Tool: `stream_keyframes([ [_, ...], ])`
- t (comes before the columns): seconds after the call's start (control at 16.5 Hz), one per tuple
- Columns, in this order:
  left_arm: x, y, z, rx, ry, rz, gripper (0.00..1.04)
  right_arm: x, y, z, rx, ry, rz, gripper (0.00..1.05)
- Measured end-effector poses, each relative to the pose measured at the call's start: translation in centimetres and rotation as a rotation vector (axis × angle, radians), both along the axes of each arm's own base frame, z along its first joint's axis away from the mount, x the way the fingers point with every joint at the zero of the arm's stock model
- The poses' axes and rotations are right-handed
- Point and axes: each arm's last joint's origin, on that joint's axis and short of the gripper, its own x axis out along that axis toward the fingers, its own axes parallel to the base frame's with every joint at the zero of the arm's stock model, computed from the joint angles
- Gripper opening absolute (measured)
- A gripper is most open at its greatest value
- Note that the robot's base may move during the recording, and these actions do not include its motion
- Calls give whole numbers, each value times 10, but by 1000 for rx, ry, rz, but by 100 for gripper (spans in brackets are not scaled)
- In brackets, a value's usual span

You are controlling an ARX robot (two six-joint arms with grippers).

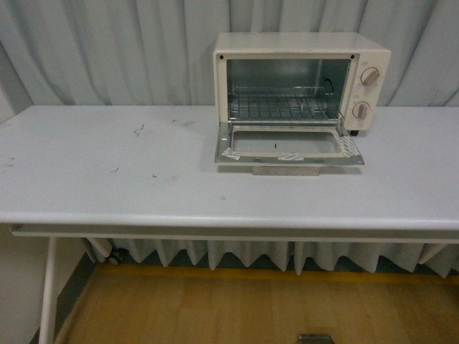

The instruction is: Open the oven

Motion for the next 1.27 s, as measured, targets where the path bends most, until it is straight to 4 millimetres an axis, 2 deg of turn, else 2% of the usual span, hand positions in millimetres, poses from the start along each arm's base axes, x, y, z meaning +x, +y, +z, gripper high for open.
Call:
stream_keyframes([
  [1.27,0,0,0,1,0,-1,98,0,0,0,0,-1,0,98],
])
